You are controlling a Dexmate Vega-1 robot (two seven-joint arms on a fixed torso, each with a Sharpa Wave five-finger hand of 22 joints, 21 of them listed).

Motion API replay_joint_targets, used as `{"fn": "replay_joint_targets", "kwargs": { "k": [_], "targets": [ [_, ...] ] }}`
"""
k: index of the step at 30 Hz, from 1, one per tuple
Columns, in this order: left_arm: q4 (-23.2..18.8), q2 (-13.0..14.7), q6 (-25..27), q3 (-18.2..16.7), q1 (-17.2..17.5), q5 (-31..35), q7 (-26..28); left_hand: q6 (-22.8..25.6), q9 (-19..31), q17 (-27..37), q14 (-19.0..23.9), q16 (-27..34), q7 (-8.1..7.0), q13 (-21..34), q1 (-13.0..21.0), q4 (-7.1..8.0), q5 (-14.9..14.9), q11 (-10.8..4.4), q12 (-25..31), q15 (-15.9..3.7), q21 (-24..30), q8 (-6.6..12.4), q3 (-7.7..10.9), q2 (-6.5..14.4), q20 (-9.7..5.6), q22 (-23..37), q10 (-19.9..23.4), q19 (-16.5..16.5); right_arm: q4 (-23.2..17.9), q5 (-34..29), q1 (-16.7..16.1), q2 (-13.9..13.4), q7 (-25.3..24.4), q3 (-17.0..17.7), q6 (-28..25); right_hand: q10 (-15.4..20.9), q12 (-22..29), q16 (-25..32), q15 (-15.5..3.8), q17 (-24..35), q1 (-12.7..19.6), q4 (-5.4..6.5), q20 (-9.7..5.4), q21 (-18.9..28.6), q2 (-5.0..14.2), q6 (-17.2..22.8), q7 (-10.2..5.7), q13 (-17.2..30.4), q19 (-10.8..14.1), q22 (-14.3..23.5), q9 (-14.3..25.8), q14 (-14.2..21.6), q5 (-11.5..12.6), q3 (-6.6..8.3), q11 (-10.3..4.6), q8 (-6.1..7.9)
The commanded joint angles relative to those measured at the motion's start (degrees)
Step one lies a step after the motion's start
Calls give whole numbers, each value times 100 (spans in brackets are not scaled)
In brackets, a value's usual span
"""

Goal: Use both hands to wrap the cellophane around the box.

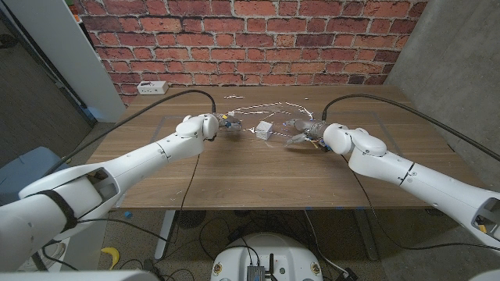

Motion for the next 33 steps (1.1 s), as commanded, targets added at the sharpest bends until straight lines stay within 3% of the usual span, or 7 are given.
{"fn": "replay_joint_targets", "kwargs": {
  "k": [1,7,12,17,20,26,33],
  "targets": [
    [-177,79,60,-30,73,24,-35,-20,1,0,-43,30,-8,9,-33,5,-7,-6,47,2,39,26,-32,85,36,10,-9,37,280,-539,-73,192,-312,-129,22,269,104,113,-59,5,240,-86,-58,105,146,293,-4,-3,250,0,1,238,12,151,-16,103],
    [-338,160,93,-95,160,3,-30,-28,1,-1,-38,35,-12,10,-41,0,-8,-15,56,-2,45,30,-47,76,39,11,-1,42,514,-701,-204,281,-824,-103,263,1015,279,261,-256,8,587,-242,-141,202,248,981,17,-13,721,5,-12,848,-62,309,-87,233],
    [-455,227,150,-143,229,-4,-42,-27,1,-1,-30,41,-11,10,-46,-4,-7,-3,67,-9,50,37,-58,74,40,12,13,46,720,-957,-260,367,-1214,-140,391,1921,398,391,-520,32,1006,-254,-274,225,351,2459,-52,-23,1136,10,-25,1464,-182,444,-126,521],
    [-562,287,205,-177,294,-7,-63,-35,1,-2,-28,43,-19,10,-50,-10,-6,7,79,-6,54,39,-68,74,41,13,31,48,928,-937,-313,439,-1527,-82,658,2709,482,563,-774,105,1097,-115,-391,229,586,3959,-226,-33,1383,22,-46,1895,-308,460,-495,754],
    [-623,320,229,-197,331,1,-57,-31,1,-3,-17,47,-23,10,-52,-14,-6,-7,81,-12,55,43,-73,68,41,13,33,49,1011,-945,-349,474,-1723,-43,776,2987,494,667,-871,168,1078,-12,-479,231,745,4555,-58,-39,1452,30,-60,2031,-364,516,-568,811],
    [-796,407,216,-300,445,-1,74,-149,-14,22,91,74,-78,10,-360,-182,10,-105,90,-50,83,29,-558,-689,31,-2,8,106,1131,-964,-365,547,-1909,0,871,3118,467,742,-959,232,1092,86,-555,227,826,4895,27,-41,1474,38,-69,2082,-389,630,-492,786],
    [-898,506,-102,-602,648,-350,326,-365,-7,57,95,81,-9,21,-848,-143,121,-7,72,108,79,24,-1080,-1356,36,-4,-126,86,1175,-1012,-365,580,-1927,8,862,3132,447,756,-997,245,1149,77,-579,228,828,4969,72,-42,1483,40,-72,2082,-389,687,-485,759]
  ]
}}
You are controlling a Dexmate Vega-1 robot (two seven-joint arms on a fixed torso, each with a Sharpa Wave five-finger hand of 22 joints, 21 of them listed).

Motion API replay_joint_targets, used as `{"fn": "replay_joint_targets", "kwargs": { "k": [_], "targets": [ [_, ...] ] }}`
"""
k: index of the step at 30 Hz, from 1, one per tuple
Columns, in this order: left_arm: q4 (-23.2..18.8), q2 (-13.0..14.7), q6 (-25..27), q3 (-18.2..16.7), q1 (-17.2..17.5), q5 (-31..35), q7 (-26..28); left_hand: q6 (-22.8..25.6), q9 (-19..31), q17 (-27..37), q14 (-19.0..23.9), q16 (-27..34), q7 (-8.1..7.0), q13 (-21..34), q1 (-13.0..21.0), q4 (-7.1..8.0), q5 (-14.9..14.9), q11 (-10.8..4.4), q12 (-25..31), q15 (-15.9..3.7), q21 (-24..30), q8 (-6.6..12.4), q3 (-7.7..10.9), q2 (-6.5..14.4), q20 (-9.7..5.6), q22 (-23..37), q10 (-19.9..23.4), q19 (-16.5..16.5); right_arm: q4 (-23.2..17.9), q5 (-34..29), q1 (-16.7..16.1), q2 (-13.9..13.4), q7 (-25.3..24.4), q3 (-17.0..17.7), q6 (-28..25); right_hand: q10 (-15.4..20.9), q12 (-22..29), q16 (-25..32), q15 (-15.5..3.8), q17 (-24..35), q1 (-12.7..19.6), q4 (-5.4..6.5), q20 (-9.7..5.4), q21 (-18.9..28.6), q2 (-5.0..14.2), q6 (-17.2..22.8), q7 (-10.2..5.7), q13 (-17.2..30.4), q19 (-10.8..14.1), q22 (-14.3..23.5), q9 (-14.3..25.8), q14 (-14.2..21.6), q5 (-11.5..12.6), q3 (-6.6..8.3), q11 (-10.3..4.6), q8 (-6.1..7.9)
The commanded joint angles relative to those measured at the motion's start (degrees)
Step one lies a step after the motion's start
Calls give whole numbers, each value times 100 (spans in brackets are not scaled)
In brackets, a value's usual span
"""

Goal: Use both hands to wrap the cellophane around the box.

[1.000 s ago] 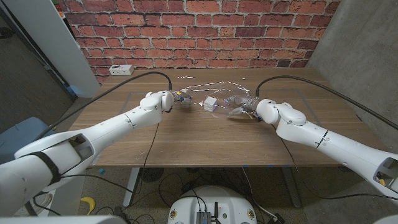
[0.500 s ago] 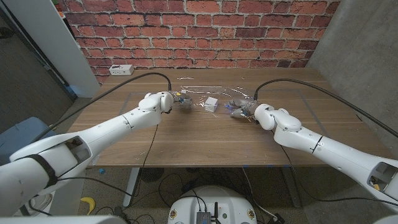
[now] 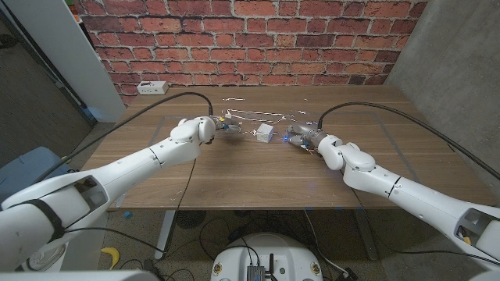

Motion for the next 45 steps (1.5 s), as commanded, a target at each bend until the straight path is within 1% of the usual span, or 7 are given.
{"fn": "replay_joint_targets", "kwargs": {
  "k": [1,17,27,33,38,41,45],
  "targets": [
    [-230,166,-354,-374,282,-381,311,-108,23,23,-24,59,22,21,-202,37,88,80,21,121,30,-1,-234,-323,15,-5,-80,-6,186,-104,-35,101,-261,36,112,38,-13,42,-774,15,73,-15,-38,11,25,74,15,11,32,25,11,18,-4,62,-13,-27],
    [-874,435,22,245,278,1545,-48,-407,26,14,76,106,91,29,217,-400,349,252,66,420,-12,65,-536,-767,-8,-63,-132,13,247,-116,24,172,-302,65,84,76,-49,65,-784,32,172,-38,-59,12,-2,158,141,11,50,28,12,13,-14,138,-25,-111],
    [-630,191,308,423,410,2921,-292,-101,20,-5,588,125,51,16,1996,-1187,759,-117,175,199,111,222,-289,-495,-25,-135,285,875,214,-84,20,178,-320,94,62,112,-62,83,-793,41,201,-36,-65,13,-15,195,176,12,59,29,15,22,-22,160,9,-161],
    [-329,0,354,348,580,3415,146,536,20,-22,1278,147,-97,-2,3534,-1197,712,-626,251,-257,185,271,-7,-161,-66,-147,912,1664,209,-38,13,159,-340,116,113,138,-69,98,-797,45,219,-37,-66,12,-23,229,205,13,62,29,17,40,-26,171,5,-188],
    [-88,-116,161,298,571,3420,108,1015,17,-34,1621,141,-119,-19,4135,-1191,498,-697,326,-399,137,287,11,-34,-128,-142,1496,1822,200,-4,-10,144,-379,149,121,140,-81,104,-793,49,230,-36,-67,11,-24,257,210,14,63,29,18,38,-28,178,-15,-207],
    [15,-182,-36,294,550,3309,-5,1426,15,-39,1795,115,134,-30,4636,-1186,308,-657,317,-441,107,286,169,337,-132,-124,1841,1879,212,24,-21,134,-402,169,133,147,-86,106,-798,50,238,-38,-70,11,-28,267,224,14,65,30,19,36,-29,182,5,-223],
    [149,-236,-110,292,599,3363,244,2968,13,-35,2251,154,-16,-31,4921,-1117,-43,-722,449,-657,117,438,-28,737,-245,-114,3151,2102,227,46,-26,132,-431,183,145,161,-88,113,-806,53,240,-33,-70,11,-27,274,212,14,68,30,20,42,-31,185,12,-239]
  ]
}}
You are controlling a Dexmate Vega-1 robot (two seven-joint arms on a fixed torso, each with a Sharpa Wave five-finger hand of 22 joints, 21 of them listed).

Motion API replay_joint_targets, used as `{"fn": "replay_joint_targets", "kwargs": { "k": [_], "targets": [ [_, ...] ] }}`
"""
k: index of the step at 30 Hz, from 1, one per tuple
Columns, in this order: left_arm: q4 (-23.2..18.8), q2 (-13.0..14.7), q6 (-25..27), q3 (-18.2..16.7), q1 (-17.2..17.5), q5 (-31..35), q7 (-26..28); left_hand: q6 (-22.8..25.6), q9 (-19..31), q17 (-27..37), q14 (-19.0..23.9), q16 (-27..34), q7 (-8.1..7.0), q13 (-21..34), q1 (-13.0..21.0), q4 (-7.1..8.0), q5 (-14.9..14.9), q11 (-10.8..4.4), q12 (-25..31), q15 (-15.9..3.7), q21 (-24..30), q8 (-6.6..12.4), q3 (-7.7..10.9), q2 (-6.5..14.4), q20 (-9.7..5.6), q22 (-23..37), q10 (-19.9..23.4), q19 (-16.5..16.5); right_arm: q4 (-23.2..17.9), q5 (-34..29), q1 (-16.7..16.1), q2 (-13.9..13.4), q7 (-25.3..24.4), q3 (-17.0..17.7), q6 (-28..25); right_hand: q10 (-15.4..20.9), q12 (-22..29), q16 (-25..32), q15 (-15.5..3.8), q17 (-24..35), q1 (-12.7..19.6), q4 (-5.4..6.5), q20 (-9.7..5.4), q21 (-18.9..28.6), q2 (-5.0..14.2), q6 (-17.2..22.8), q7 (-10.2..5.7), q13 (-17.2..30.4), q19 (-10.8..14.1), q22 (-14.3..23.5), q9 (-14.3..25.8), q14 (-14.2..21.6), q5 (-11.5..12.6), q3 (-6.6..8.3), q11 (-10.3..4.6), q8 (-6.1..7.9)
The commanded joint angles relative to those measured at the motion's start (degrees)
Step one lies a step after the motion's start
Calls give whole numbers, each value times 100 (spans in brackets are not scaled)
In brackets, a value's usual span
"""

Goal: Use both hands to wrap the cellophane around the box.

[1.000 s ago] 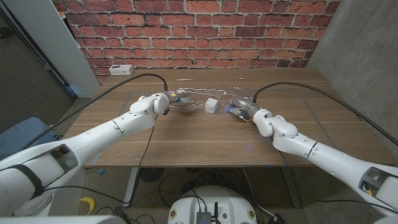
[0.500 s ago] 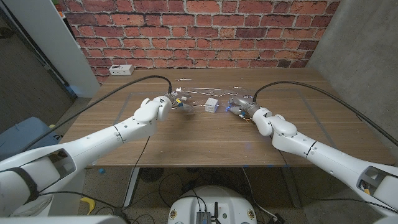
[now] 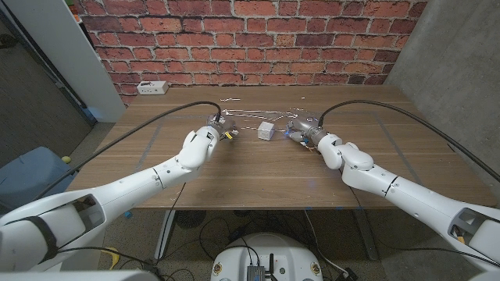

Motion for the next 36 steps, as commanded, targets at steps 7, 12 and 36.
{"fn": "replay_joint_targets", "kwargs": {
  "k": [7,12,36],
  "targets": [
    [645,-283,-231,-54,244,577,1233,3066,15,18,1338,119,-349,40,691,46,-229,-106,211,-872,100,150,-309,689,-497,30,2755,677,34,97,-29,-23,-80,69,48,78,-31,40,-813,28,84,13,-37,11,-3,89,5,14,41,32,19,51,-13,55,-26,-55],
    [747,-259,-182,-94,343,733,1989,3213,13,36,1647,163,-390,45,782,48,-235,-115,188,-997,126,87,-309,732,-609,30,2907,772,39,122,-38,-22,-100,78,54,79,-40,44,-815,30,85,18,-42,10,-5,90,5,14,41,32,20,51,-15,56,-24,-77],
    [778,601,-1403,136,-118,2713,3582,3438,56,84,1883,113,-453,64,958,90,-271,-144,65,-1106,162,25,-385,795,-915,46,2943,894,-33,224,-156,-103,-157,114,123,95,-77,63,-817,40,96,35,-48,9,-10,116,2,18,51,33,27,47,-22,58,-33,-174]
  ]
}}
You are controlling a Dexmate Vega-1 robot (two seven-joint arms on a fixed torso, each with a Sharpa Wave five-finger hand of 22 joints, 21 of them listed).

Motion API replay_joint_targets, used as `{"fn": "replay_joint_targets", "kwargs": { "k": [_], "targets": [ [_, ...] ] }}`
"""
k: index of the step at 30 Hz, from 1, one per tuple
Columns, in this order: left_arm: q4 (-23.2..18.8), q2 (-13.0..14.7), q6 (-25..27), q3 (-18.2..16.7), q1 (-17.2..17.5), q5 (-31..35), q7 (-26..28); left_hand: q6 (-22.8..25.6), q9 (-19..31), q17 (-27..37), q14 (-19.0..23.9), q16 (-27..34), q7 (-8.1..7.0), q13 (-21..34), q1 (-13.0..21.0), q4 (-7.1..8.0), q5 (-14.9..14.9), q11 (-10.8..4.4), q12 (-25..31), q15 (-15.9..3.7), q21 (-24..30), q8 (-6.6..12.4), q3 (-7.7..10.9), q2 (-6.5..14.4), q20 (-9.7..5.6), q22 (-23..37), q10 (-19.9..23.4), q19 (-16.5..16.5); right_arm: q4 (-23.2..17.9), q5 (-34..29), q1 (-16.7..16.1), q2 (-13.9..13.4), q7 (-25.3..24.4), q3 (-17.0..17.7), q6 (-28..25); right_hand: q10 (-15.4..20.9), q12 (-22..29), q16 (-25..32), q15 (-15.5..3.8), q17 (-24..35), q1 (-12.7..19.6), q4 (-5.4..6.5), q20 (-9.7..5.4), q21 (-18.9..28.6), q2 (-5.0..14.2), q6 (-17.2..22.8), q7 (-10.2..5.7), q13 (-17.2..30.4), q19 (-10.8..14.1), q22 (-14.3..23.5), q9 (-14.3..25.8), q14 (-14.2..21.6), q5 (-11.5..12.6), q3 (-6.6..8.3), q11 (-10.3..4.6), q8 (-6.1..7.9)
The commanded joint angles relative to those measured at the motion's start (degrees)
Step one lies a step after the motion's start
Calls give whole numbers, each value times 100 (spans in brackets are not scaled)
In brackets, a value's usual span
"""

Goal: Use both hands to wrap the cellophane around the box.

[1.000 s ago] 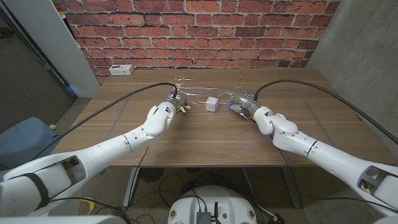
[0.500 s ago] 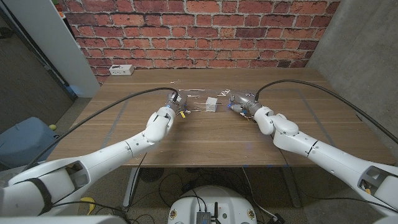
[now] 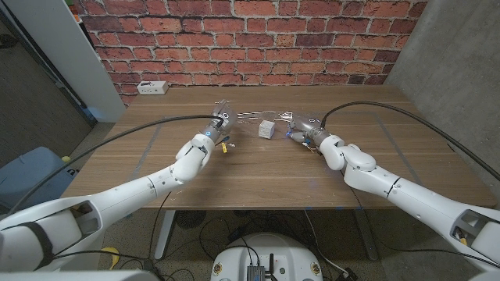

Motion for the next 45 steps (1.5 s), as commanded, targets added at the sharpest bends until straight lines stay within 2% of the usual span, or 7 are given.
{"fn": "replay_joint_targets", "kwargs": {
  "k": [1,10,20,27,33,41,45],
  "targets": [
    [37,364,-683,60,-263,970,746,56,13,15,58,-21,7,21,77,-16,-27,9,-18,-1021,28,-22,-37,3,-47,20,63,29,-70,23,-58,-57,-28,22,39,55,-39,42,-817,16,36,14,-28,9,-12,52,4,17,31,33,5,47,0,36,2,-21],
    [220,457,-1236,127,-626,1514,1359,61,21,20,40,-60,2,25,130,-7,-24,1,-58,-1022,34,-49,-71,5,-128,28,75,46,-106,44,-103,-85,-17,42,68,54,-54,45,-811,20,29,27,-29,7,-14,61,-5,18,30,33,8,35,-3,30,-2,-53],
    [540,373,-1775,329,-1142,1892,2011,68,27,24,18,-85,1,28,162,9,-21,-3,-92,-1021,55,-66,-103,10,-181,35,84,96,-155,74,-177,-111,-25,75,52,55,-72,49,-808,20,41,26,-28,6,-20,72,4,20,32,34,11,31,-3,31,-1,-96],
    [1163,2,-1866,586,-1578,1970,2856,42,26,31,37,-91,-6,30,200,15,-15,2,-121,-1030,64,-92,-121,13,-212,40,75,117,-167,96,-204,-134,4,84,62,50,-85,51,-807,21,43,29,-29,5,-22,77,8,21,34,34,14,25,-4,29,19,-123],
    [1905,-456,-1761,877,-1935,1819,3759,16,24,35,52,-95,-10,30,222,20,-15,-1,-147,-1026,76,-114,-143,8,-259,43,62,144,-144,118,-202,-141,67,72,70,57,-93,53,-795,19,52,25,-21,6,-27,94,17,22,39,34,16,21,-3,29,9,-144],
    [2844,-998,-1821,1408,-2422,1482,4652,-5,22,40,88,-95,-11,30,254,25,-16,3,-175,-1031,87,-135,-164,10,-289,46,46,166,-173,167,-209,-151,187,92,-62,-48,-153,30,-756,19,60,31,-19,2,-16,40,17,24,35,34,22,-50,-2,33,6,-214],
    [3487,-1350,-1893,1712,-2671,1246,5256,-12,22,41,101,-97,-11,30,267,26,-18,3,-185,-1031,93,-143,-177,6,-304,48,46,179,-188,197,-228,-158,193,103,-95,-74,-168,29,-748,22,52,44,-23,-2,-12,24,1,25,28,34,26,-62,-3,31,12,-236]
  ]
}}
